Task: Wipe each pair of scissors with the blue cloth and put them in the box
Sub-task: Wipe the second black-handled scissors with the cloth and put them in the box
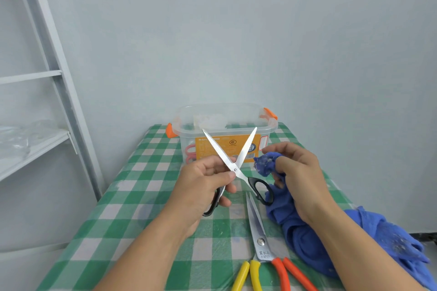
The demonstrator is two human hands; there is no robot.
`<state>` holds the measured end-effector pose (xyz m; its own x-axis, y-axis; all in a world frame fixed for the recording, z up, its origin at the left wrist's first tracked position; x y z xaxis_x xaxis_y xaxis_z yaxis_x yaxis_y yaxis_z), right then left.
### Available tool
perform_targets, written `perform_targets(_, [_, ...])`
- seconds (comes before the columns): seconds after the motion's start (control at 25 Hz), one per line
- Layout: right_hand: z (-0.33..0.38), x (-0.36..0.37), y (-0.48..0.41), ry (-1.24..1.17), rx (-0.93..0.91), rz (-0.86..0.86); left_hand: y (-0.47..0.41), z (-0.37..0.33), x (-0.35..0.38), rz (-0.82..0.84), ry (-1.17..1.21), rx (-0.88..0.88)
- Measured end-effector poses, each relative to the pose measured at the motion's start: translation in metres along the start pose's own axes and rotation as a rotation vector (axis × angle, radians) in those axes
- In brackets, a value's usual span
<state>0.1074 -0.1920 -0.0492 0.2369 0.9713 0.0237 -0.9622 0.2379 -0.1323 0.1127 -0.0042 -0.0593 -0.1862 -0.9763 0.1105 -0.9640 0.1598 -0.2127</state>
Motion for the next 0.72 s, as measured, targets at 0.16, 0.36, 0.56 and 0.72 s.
perform_targets(0.16, [-0.003, 0.013, 0.008, 0.342, -0.044, 0.179, -0.002, -0.003, -0.003, -0.056, 0.008, 0.003])
perform_targets(0.36, [0.002, 0.015, 0.009, 0.179, -0.066, 0.218, -0.002, -0.009, -0.009, -0.079, 0.264, -0.057])
perform_targets(0.56, [0.006, 0.013, 0.006, -0.023, -0.094, 0.14, 0.0, -0.019, -0.01, -0.004, 0.758, -0.043])
perform_targets(0.72, [0.009, 0.011, 0.008, -0.085, -0.132, 0.105, -0.002, -0.016, -0.009, -0.007, 0.759, 0.033])
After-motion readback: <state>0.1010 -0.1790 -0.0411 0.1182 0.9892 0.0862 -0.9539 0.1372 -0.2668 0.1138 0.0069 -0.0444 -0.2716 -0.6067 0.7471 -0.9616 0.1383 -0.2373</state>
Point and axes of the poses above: each hand's wrist, its own y-axis away from the middle knuckle, its own x-axis out of the palm, z = x × y, the point moved 5 cm from there along -y, towards the middle knuckle, and after that the axes turned 7 degrees about x, right-handed, at the moved point
